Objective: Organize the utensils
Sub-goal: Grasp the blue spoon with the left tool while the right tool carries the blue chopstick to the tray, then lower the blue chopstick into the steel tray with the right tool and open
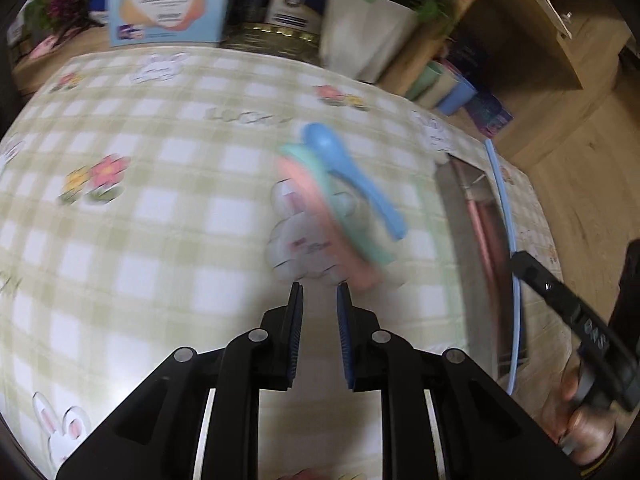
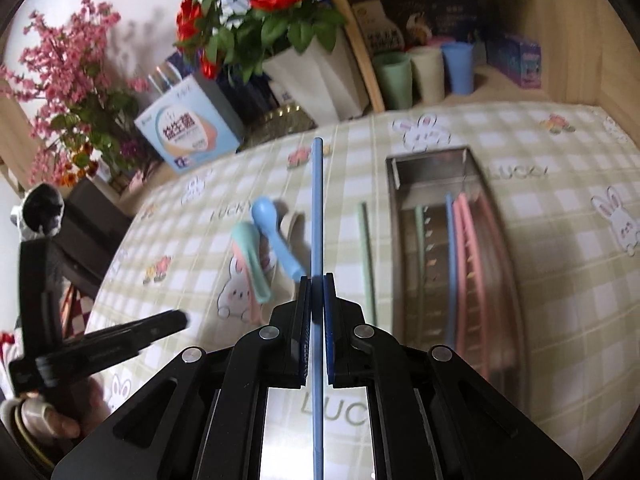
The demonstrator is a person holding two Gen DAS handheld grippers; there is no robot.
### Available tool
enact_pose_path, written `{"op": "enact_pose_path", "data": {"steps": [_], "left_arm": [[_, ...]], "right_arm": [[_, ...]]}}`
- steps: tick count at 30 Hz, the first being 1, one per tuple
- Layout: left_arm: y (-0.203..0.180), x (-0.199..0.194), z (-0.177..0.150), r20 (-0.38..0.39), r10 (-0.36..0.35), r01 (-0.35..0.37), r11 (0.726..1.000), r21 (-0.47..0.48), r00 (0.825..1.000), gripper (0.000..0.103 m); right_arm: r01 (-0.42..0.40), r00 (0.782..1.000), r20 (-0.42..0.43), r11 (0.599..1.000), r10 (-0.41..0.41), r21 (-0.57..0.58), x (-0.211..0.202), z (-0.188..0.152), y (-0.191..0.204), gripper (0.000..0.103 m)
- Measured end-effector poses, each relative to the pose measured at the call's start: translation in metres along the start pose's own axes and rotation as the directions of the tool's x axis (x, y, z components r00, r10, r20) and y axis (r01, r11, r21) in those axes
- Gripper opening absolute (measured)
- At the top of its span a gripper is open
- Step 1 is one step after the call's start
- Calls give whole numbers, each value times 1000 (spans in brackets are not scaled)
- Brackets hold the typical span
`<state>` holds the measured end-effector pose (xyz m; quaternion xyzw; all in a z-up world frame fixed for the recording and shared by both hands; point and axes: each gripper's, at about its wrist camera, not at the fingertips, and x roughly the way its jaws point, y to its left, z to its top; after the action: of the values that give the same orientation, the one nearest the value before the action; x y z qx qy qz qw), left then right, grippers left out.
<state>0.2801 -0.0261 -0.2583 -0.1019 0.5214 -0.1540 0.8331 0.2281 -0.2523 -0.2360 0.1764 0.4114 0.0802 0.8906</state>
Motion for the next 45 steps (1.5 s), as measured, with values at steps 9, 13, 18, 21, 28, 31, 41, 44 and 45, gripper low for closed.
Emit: {"op": "enact_pose_path", "data": {"steps": [9, 13, 18, 21, 28, 31, 41, 44, 45], "left_arm": [[-30, 72, 62, -49, -58, 52, 993, -110, 997, 17], [-23, 85, 71, -50, -62, 53, 985, -166, 997, 17], [-10, 93, 75, -49, -98, 83, 963, -256, 994, 23], [-11, 98, 75, -59, -102, 83, 963, -256, 993, 23], [-13, 105, 77, -78, -98, 74, 962, -264, 992, 23], [-14, 105, 77, -74, -92, 71, 965, -253, 993, 22], [-25, 79, 75, -45, -34, 26, 986, -166, 998, 6], [-27, 67, 70, -29, -29, 25, 988, -152, 999, 6], [-29, 62, 68, -21, -27, 24, 990, -142, 999, 6]], "right_arm": [[6, 998, 64, 999, -8, 37, -17, 13, -36, 6], [4, 997, 78, 998, -8, 61, -20, 15, -50, 6], [0, 996, 88, 997, -7, 78, -19, 15, -60, 6], [-2, 996, 86, 996, -6, 91, -18, 14, -64, 6], [1, 997, 73, 994, -9, 105, -17, 10, -68, 6], [2, 997, 73, 994, -10, 108, -17, 10, -69, 6], [1, 998, 64, 992, -9, 129, -17, 6, -72, 6], [12, 998, 62, 991, -21, 135, -20, 4, -75, 6], [19, 998, 61, 990, -27, 137, -20, 4, -77, 6]]}}
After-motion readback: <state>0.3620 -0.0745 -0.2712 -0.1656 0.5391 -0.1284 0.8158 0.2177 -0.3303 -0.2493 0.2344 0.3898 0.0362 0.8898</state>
